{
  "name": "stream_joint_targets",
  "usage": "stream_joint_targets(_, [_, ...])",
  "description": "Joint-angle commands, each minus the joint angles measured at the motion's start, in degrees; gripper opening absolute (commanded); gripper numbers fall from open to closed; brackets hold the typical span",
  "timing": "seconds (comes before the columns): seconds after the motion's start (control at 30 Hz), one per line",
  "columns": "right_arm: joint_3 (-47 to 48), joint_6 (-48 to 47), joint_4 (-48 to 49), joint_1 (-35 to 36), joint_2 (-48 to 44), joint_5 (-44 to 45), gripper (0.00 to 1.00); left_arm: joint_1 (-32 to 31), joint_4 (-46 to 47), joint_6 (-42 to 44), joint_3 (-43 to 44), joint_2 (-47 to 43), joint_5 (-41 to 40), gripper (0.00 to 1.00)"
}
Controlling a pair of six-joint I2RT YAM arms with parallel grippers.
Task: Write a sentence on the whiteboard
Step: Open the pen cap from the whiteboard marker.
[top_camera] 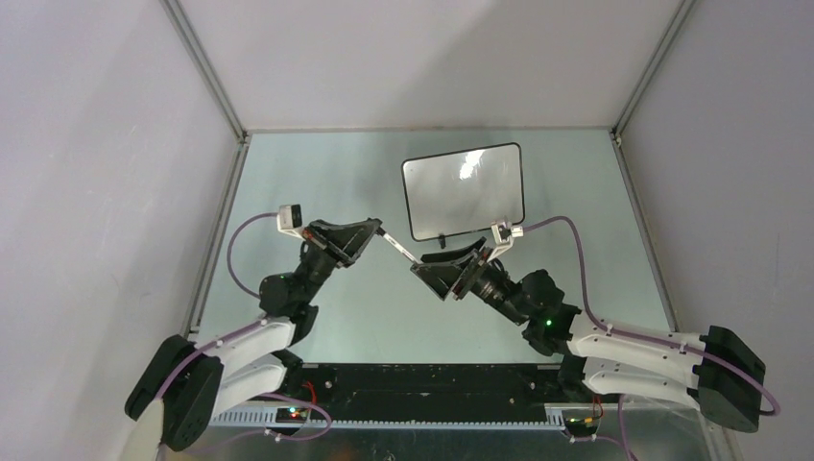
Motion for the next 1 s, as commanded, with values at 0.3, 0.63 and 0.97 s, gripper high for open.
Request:
stream_joint_targets(0.3, [4.6,-5.4,11.4,5.4,1.4,5.5,0.47,-2.0,-11.1,-3.1,2.7,-12.4,-5.7,0.0])
stream_joint_targets(0.63, [7.1,-5.5,12.3,6.2,4.6,4.2,0.42,-2.4,-15.6,-1.9,5.0,-15.1,-3.2,0.0])
stream_joint_targets(0.97, [9.5,-5.3,10.4,6.3,6.7,4.0,0.48,-2.7,-17.1,-2.4,5.1,-16.3,-3.9,0.0])
